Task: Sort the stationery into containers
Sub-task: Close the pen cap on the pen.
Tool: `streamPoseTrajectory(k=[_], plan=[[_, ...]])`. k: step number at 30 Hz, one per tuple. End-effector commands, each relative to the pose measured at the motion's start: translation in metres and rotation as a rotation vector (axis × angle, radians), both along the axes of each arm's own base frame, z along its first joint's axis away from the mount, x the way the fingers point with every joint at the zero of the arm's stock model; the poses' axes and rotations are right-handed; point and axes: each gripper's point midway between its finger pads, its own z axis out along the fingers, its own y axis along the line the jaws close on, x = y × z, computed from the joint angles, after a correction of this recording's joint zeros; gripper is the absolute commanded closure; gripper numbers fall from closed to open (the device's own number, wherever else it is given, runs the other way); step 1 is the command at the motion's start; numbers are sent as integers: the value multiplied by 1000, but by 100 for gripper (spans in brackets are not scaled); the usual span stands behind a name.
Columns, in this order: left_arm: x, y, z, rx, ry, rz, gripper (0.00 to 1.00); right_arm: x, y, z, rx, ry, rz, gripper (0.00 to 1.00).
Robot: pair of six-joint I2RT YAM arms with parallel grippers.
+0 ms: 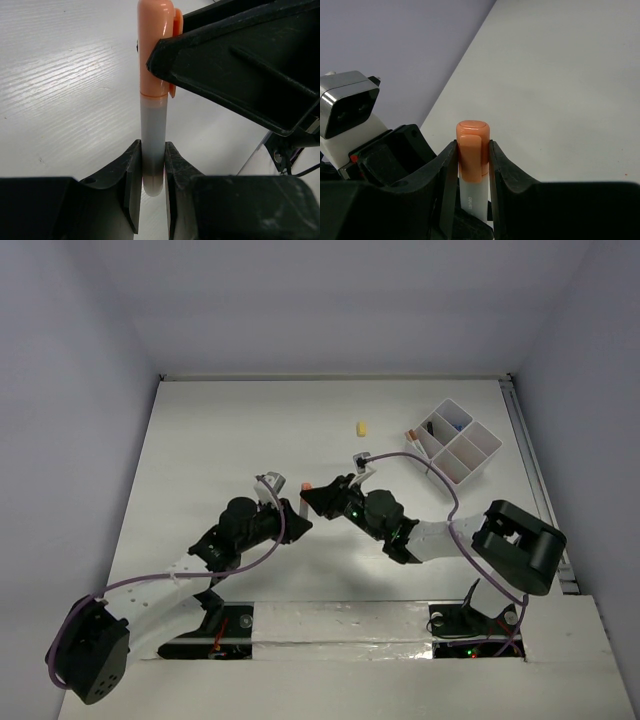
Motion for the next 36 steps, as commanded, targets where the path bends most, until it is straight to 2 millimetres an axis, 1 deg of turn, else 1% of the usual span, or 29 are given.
streamPoseTrajectory(k=[1,3,4,8,9,13,15,16,17,20,21,23,26,27,28,30,33,36], plan=[[67,14,150,-269,-385,259,100,-92,9,-92,-226,193,293,100],[68,15,156,-272,-397,263,100,-93,7,-95,-227,200,289,100],[69,15,160,-277,-403,266,100,-96,8,-96,-224,208,295,100],[72,16,175,-295,-432,279,100,-98,11,-98,-214,218,291,100],[72,16,181,-301,-442,283,100,-102,13,-98,-213,221,295,100],[72,25,216,-328,-511,322,100,-101,10,-102,-208,245,273,100],[73,32,227,-335,-534,356,100,-102,7,-107,-227,258,270,100],[72,35,237,-347,-551,361,100,-102,6,-109,-230,261,268,100],[71,36,240,-344,-559,366,100,-103,4,-108,-229,261,268,100],[73,37,235,-333,-546,377,100,-104,-1,-112,-243,264,264,100],[73,35,232,-335,-539,366,100,-104,-1,-109,-242,257,262,100],[75,30,219,-318,-512,348,100,-101,-1,-108,-252,240,252,100],[77,24,197,-285,-471,325,100,-91,1,-98,-255,198,224,100],[77,23,190,-273,-457,323,100,-87,6,-88,-242,180,217,100],[75,18,179,-256,-437,293,100,-83,7,-81,-240,156,203,100],[76,18,167,-229,-407,291,100,-77,12,-70,-230,130,194,100],[74,20,160,-212,-389,295,100,-73,15,-59,-220,96,187,100],[70,23,163,-221,-384,303,100,-74,17,-53,-201,85,194,100]])
